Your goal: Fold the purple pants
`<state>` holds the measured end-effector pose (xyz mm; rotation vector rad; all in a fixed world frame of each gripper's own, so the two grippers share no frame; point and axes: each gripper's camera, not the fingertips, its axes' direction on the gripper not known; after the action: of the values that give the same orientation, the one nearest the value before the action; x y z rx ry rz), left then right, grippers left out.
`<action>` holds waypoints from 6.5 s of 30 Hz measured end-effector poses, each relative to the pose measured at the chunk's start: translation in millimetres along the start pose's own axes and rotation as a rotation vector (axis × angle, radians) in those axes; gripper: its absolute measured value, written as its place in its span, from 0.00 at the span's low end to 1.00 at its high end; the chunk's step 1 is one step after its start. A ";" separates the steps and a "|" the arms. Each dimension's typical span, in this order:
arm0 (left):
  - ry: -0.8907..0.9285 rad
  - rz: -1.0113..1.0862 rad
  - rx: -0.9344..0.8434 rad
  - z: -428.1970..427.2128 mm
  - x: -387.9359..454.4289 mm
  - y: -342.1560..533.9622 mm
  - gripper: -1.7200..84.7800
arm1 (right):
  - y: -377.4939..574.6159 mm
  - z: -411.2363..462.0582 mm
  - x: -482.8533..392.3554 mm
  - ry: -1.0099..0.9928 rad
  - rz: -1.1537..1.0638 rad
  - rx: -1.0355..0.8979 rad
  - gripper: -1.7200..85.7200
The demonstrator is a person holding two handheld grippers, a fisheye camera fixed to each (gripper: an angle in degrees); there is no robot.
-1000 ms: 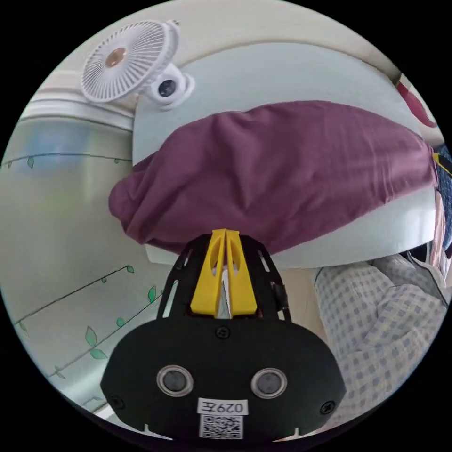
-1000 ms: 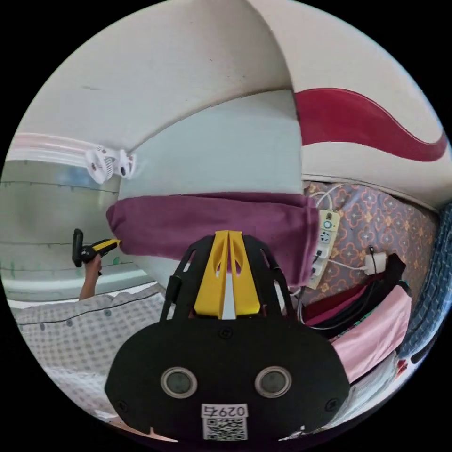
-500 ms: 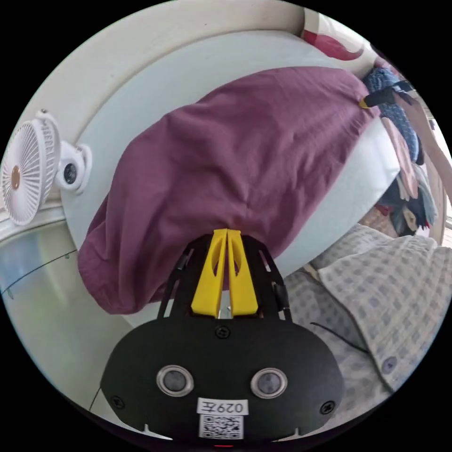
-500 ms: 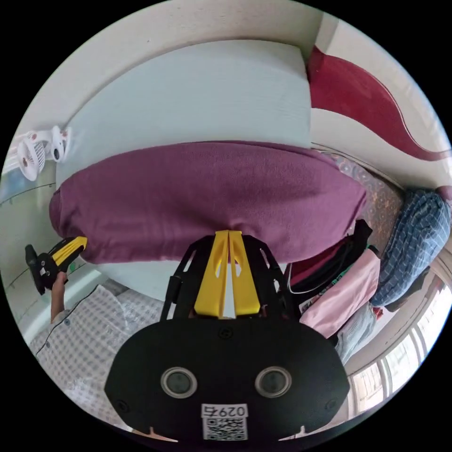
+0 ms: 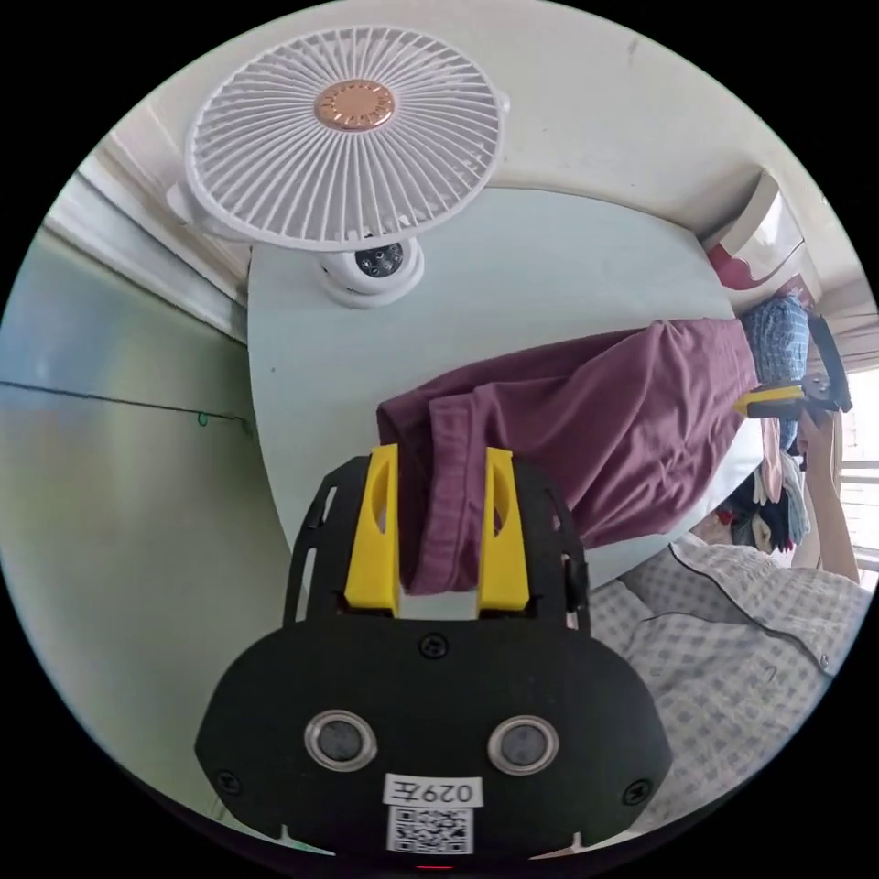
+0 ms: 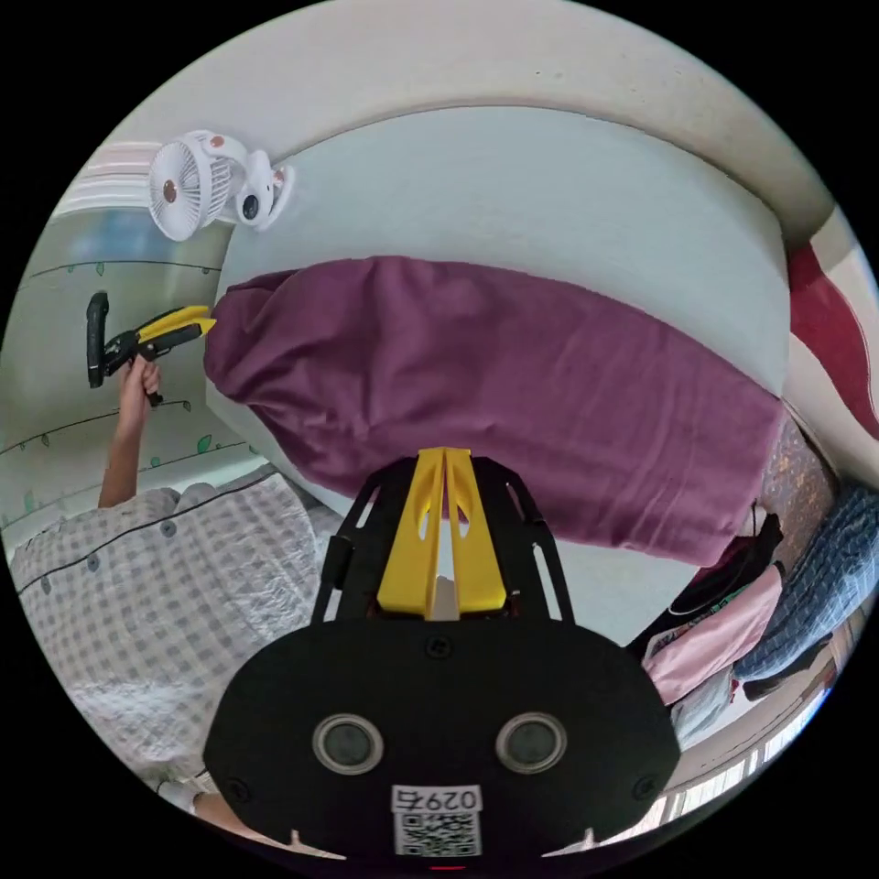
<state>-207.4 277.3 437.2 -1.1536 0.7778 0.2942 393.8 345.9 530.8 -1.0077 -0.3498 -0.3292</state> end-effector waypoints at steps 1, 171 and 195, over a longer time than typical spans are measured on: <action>0.018 0.020 -0.026 2.7 -0.8 -7.6 0.16 | -10.5 12.2 -15.2 0.049 -0.013 -0.030 0.01; -0.095 -0.115 -0.296 138.5 197.3 51.7 0.01 | 591.6 72.6 325.4 -1.004 0.920 1.215 0.04; 0.298 -0.053 -0.141 89.0 24.2 76.7 0.05 | 319.2 38.3 -73.1 -0.170 0.080 0.580 0.03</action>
<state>-199.5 384.0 382.9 -1.3684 0.9977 0.1347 458.5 544.4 275.6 -0.4772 -0.5209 -0.0576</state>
